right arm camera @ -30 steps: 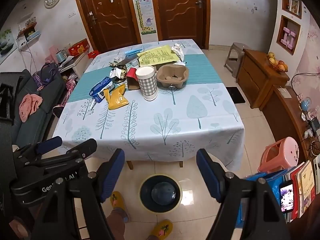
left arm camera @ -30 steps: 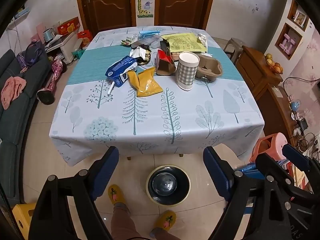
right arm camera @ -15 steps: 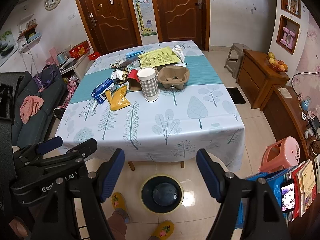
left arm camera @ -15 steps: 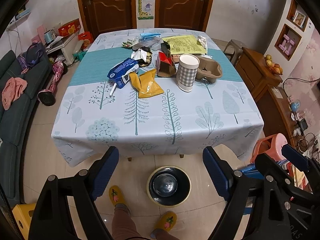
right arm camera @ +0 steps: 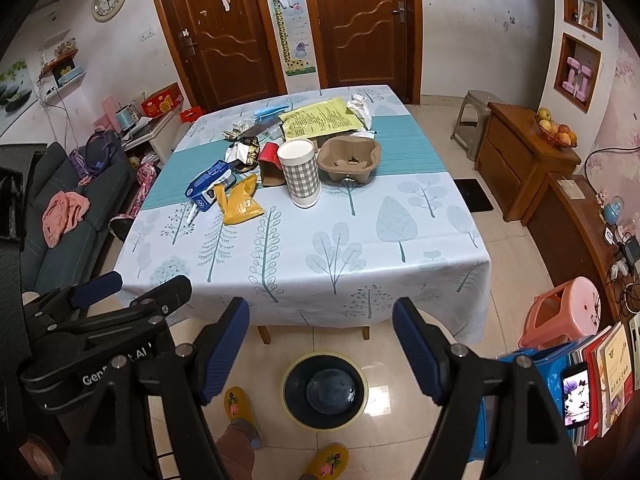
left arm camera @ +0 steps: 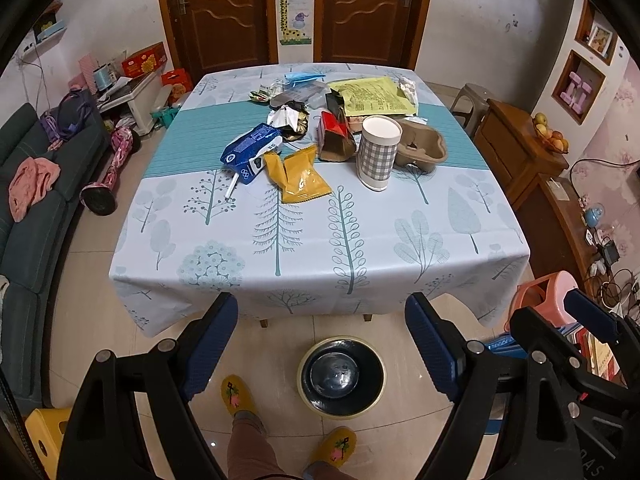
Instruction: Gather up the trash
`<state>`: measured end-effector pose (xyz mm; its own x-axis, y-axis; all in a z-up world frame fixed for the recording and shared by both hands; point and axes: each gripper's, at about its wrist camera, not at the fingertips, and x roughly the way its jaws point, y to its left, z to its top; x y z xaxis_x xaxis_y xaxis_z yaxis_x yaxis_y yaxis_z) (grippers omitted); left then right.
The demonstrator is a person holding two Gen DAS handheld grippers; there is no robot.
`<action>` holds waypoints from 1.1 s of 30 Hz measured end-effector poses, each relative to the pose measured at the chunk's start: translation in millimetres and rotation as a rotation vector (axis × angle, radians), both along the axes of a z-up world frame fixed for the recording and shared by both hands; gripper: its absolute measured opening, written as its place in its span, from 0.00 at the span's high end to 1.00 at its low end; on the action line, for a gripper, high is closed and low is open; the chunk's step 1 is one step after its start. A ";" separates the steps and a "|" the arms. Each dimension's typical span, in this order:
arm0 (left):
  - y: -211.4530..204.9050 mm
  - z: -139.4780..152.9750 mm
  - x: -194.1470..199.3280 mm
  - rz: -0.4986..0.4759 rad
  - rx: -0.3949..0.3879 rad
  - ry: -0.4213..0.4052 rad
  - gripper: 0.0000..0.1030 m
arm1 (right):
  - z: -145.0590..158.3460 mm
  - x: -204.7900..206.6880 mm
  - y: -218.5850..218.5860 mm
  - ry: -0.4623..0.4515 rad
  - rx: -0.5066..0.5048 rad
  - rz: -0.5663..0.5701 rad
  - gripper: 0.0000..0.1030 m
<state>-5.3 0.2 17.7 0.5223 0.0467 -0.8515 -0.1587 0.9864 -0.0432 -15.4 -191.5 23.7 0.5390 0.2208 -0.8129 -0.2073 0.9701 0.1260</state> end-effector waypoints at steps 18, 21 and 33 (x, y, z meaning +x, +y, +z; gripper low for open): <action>0.3 -3.2 0.4 0.011 0.005 0.010 0.19 | 3.0 1.1 1.0 0.008 -0.001 0.006 0.27; 0.5 -3.3 0.7 0.015 0.010 0.008 0.19 | 4.4 3.3 1.5 0.006 0.000 0.011 0.27; 0.1 -2.9 5.8 0.025 0.030 0.013 0.19 | 4.7 5.3 2.1 0.004 0.001 0.015 0.27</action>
<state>0.4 0.3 14.8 0.5099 0.0850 -0.8560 -0.1838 0.9829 -0.0119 -10.1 -189.4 28.4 0.5324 0.2294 -0.8148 -0.2214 0.9668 0.1275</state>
